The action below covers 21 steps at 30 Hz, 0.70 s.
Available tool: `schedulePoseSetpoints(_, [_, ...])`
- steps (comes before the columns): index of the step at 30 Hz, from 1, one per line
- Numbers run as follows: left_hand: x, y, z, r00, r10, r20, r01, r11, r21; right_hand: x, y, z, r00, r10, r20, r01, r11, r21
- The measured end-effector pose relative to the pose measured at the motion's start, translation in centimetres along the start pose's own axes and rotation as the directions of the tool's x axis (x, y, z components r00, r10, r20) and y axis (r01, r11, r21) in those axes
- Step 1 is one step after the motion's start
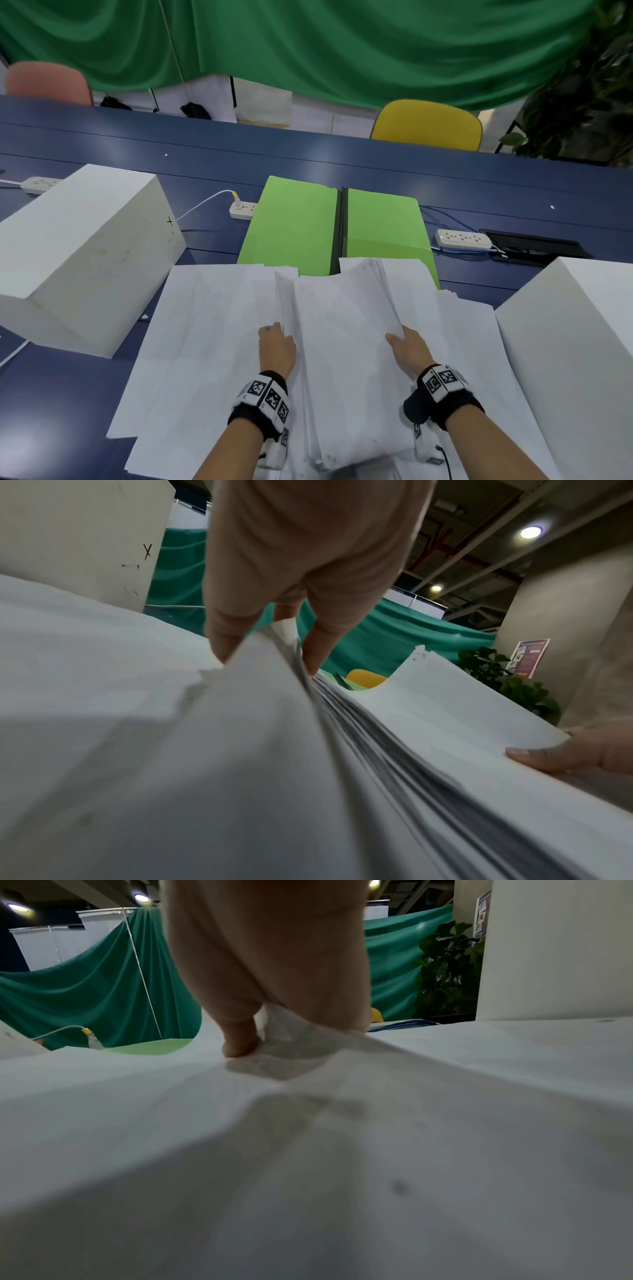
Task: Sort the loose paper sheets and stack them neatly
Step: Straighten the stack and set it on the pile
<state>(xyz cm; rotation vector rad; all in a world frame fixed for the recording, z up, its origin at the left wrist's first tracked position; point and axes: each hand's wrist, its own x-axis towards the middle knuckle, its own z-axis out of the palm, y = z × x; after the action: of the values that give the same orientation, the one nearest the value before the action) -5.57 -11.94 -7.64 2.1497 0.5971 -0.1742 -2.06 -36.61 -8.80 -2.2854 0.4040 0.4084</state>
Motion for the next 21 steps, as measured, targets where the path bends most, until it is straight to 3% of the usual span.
schedulePoseSetpoints(7, [0.5, -1.0, 0.3, 1.0, 0.011, -0.003, -0.011, 0.988, -0.155, -0.4, -0.2, 0.0, 1.0, 0.013, -0.001, -0.013, 1.0, 0.015])
schedulePoseSetpoints(11, [1.5, -3.1, -0.2, 0.992, -0.124, -0.001, 0.118, 0.945, -0.306, -0.5, 0.0, 0.1, 0.998, 0.052, -0.034, -0.05, 0.997, 0.059])
schedulePoseSetpoints(14, [2.0, -3.8, -0.1, 0.986, -0.167, 0.032, 0.167, 0.927, -0.336, -1.0, -0.8, 0.9, 0.995, 0.054, -0.084, -0.057, 0.998, -0.025])
schedulePoseSetpoints(17, [1.5, -3.2, -0.1, 0.988, -0.118, 0.103, 0.151, 0.899, -0.412, -1.7, -2.2, 2.5, 0.996, -0.071, 0.051, 0.075, 0.994, -0.076])
schedulePoseSetpoints(21, [0.1, -1.8, -1.0, 0.993, 0.091, 0.079, -0.061, 0.944, -0.325, -1.4, -2.6, 3.8, 0.988, -0.12, 0.096, 0.132, 0.984, -0.123])
